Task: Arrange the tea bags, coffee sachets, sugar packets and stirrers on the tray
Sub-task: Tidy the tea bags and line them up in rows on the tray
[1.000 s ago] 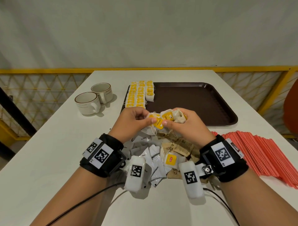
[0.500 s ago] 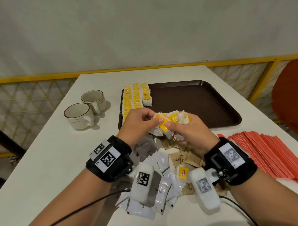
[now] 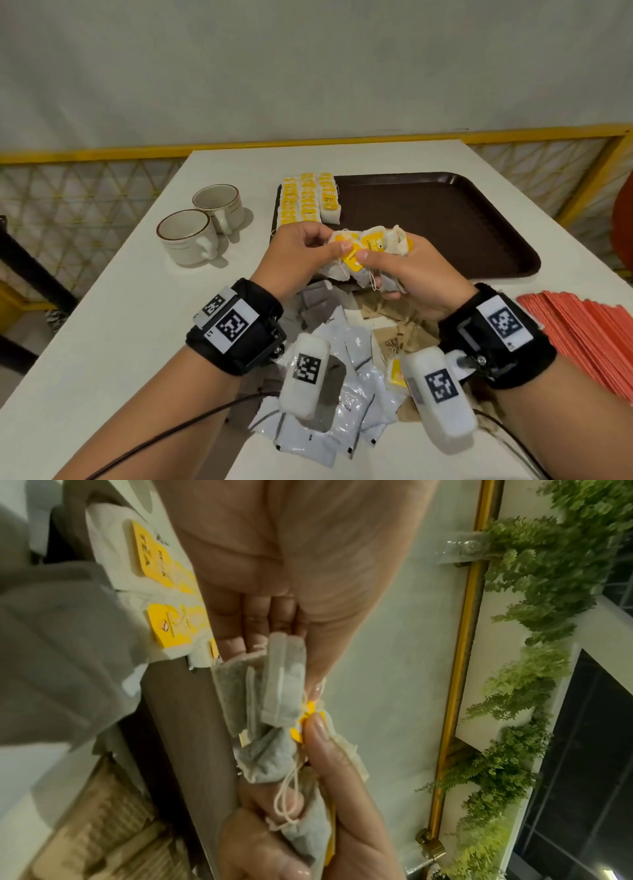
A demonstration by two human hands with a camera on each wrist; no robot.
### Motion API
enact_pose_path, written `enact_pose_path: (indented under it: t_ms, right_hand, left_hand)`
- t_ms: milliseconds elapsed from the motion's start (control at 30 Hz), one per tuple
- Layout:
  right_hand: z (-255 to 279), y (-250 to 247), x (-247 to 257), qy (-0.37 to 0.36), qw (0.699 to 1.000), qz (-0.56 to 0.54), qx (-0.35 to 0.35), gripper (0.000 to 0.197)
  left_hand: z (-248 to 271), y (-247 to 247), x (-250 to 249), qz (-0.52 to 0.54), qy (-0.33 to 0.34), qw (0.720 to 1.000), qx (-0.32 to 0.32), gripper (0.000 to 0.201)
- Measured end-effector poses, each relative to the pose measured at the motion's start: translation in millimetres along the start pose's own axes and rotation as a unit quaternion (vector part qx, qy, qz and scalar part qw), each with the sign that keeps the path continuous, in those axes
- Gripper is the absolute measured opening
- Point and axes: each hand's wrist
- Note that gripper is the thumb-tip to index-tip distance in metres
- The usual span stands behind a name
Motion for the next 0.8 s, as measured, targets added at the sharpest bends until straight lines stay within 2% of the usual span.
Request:
enact_pose_path:
  t_ms: [300,433,600,700,800]
  right_hand:
    - [26.3,-11.5,-6.8,-0.005,1.0,-0.021,0.007,0.024]
    - [37.0,-14.1,-14.2,-0.001,1.0,-0.023,-0.021,0.004]
    - [36.2,-27.0,-10.5,-0.022,0.998,-0.013,-0.063,0.008]
    - [40.1,-25.2,-7.7,-0.03,0.999,-0.034,-0.006,0.017]
    - [44.4,-18.8,-5.9,-0.047,0.997,-0.029,0.044,0.006]
  left_hand:
    - [29.6,24.2,3.2,0.037,0.003,0.999,-0.039,0.007]
    - [38.6,28.9,7.6,0.076,-0.028,0.996,-0.036,0.007]
    - [39.0,26.3,13.7,0.075,-0.02,0.993,-0.088,0.017]
    - [40.0,23.4,15.0,0.052,0.007,0.993,-0.105,0.01]
    - [41.2,22.4,13.8,0.037,0.039,0.992,-0.112,0.012]
Point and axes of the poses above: each hand's wrist, its own z-axis away from the middle knuckle, its own y-axis out of the palm, x = y × z, and after that the axes turned 4 degrees about z, right-handed
